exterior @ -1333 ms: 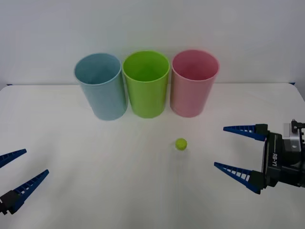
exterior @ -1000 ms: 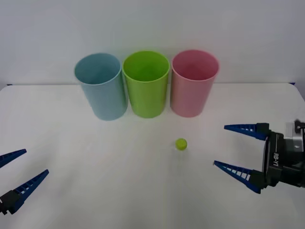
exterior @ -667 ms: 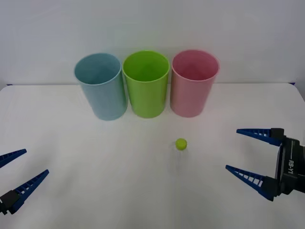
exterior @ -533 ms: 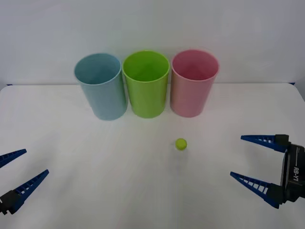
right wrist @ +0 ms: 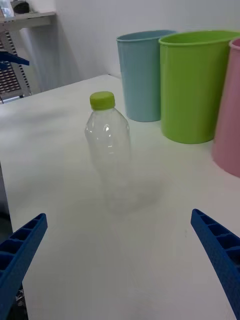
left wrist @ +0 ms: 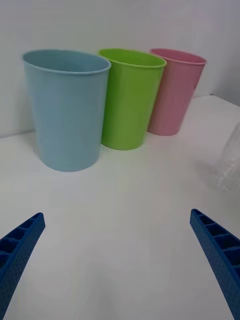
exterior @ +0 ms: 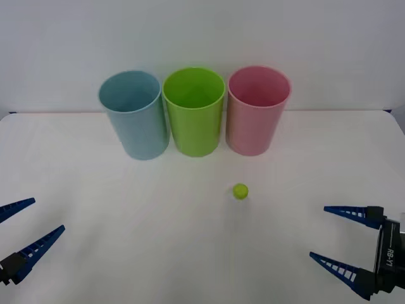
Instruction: Grasp the object on the table and drop it into the matching bin: aluminum can to the light blue bin, PET bottle to the pink bin.
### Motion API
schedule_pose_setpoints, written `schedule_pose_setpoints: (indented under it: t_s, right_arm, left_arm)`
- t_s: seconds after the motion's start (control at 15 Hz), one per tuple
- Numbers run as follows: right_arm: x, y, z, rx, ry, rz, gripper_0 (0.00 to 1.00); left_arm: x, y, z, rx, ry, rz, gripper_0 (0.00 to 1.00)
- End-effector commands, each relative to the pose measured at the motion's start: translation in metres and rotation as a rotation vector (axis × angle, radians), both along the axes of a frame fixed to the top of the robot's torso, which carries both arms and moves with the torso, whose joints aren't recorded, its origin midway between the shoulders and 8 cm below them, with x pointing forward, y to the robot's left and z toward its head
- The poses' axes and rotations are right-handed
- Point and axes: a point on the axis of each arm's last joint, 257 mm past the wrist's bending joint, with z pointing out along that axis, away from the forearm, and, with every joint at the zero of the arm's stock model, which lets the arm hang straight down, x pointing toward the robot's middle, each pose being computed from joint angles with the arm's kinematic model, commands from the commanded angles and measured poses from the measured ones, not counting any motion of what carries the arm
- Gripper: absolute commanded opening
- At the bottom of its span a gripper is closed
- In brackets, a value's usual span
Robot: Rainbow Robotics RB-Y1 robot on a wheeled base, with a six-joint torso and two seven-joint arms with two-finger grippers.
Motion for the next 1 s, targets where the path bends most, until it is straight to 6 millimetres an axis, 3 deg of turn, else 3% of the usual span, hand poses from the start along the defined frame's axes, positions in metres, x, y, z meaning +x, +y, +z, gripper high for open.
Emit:
schedule_pose_setpoints:
  t_s: [0.07,0.33,0.67,1.0]
  right_arm:
    - [0.004,0.006,-0.024,0.032,0.008,-0.024,1.00]
    - [0.011,0.033,-0.044,0.084,0.034,-0.060,1.00]
    - [0.040,0.063,-0.052,0.074,0.004,-0.098,1.00]
    - [0.053,0.097,-0.064,0.040,-0.008,-0.091,1.00]
  left_arm:
    - [0.000,0.000,0.000,0.000,0.000,0.000,1.00]
    - [0.000,0.000,0.000,0.000,0.000,0.000,1.00]
    - [0.000,0.000,0.000,0.000,0.000,0.000,1.00]
    - [0.000,0.000,0.000,0.000,0.000,0.000,1.00]
